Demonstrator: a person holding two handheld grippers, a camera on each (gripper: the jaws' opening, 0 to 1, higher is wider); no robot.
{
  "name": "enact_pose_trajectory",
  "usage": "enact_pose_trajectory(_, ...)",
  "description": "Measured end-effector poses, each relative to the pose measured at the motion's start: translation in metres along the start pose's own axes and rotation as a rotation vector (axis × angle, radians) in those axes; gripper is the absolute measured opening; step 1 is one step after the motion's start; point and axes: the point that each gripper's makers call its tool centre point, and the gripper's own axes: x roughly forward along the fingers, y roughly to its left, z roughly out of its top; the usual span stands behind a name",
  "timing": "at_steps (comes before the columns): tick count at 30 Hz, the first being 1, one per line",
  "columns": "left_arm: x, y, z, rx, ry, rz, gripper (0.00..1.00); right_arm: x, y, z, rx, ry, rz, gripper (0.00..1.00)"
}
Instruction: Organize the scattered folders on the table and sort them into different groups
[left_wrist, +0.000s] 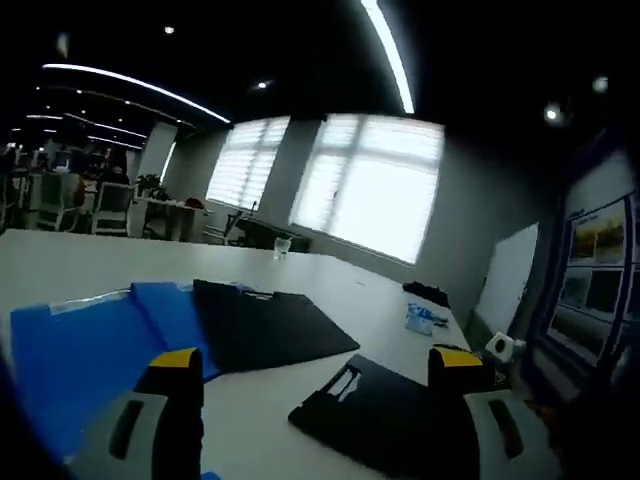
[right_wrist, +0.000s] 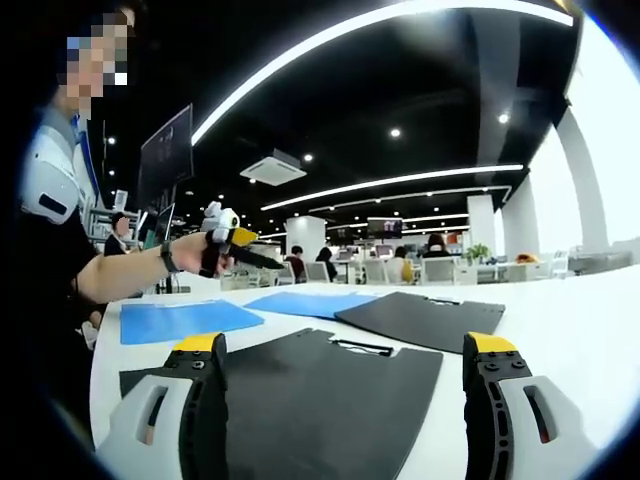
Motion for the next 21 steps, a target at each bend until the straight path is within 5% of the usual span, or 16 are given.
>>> enact_pose_trajectory(6, 0.030, 0.003, -0.003, -0.264, -0.030, -0.088, 0.93, 0.000, 0.000, 0.001, 0.004, -0.006, 0.004, 0.97)
enact_pose_trajectory(16, 0.083, 0.036, -0.018, -0.429, 0.003, -0.059, 0.93, -0.001, 0.000, 0.004, 0.009, -0.018, 0.006, 0.97)
enact_pose_trajectory(21, 0.097, 0.052, -0.027, -0.413, 0.040, -0.007, 0.94, -0.001, -0.001, 0.005, 0.009, -0.023, 0.009, 0.97)
